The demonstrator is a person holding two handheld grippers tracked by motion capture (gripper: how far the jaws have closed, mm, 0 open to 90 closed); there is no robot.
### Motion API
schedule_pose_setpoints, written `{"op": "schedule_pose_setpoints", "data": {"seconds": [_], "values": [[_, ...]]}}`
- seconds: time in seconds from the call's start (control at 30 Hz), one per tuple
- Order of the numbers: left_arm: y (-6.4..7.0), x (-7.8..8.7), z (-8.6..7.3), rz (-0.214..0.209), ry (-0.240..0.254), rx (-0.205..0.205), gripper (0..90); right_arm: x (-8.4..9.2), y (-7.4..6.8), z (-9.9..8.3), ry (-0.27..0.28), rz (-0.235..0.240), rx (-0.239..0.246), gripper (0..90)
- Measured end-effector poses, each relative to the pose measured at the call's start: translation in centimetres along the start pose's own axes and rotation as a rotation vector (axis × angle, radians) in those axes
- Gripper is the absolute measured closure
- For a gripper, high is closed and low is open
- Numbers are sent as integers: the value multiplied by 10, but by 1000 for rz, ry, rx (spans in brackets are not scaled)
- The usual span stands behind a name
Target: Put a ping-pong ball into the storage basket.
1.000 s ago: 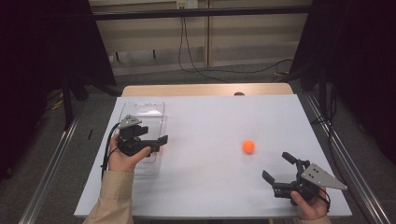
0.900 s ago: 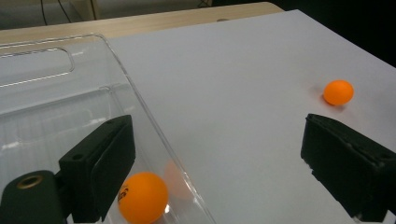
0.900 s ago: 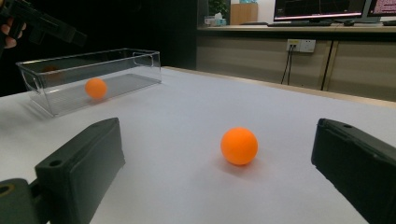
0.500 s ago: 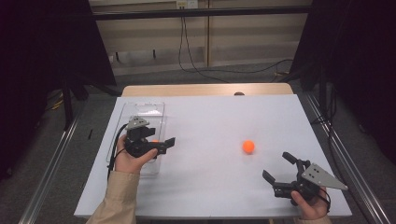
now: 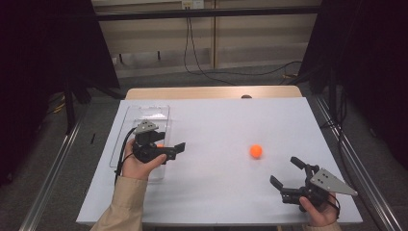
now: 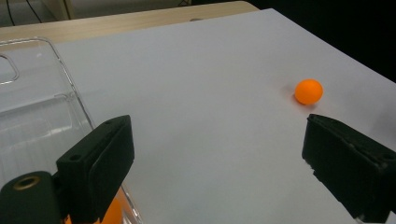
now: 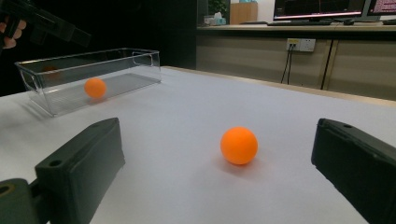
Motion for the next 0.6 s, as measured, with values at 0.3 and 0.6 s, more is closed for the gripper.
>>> {"op": "schedule_pose_setpoints", "data": {"seconds": [0.3,0.6], "values": [[6,-6,2,-13,-7,-12,91,0,0,1,3,1,-3,17],[14,-11,4,-27,-14,-25,89,-1,0,0,0,6,-1,17]]}}
Point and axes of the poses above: each handheld gripper's, and its own axes: x roughly backward along the jaws, z roughly out of its top, y roughly to its right, the point moved 3 cm from there along -x, roughly forward along the jaws, and after that the axes turned 9 degrees about -y, right-handed, at the moved point
